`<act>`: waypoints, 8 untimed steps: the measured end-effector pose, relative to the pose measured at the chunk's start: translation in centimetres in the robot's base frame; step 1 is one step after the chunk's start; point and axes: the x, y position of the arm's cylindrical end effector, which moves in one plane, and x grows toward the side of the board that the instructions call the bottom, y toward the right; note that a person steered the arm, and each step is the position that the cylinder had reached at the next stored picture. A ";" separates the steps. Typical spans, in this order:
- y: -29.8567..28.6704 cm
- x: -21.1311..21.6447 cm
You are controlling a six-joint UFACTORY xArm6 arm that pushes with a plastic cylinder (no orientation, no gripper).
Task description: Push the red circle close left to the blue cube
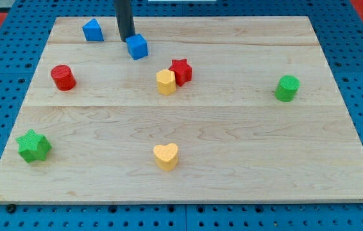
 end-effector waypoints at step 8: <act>-7.1 11.8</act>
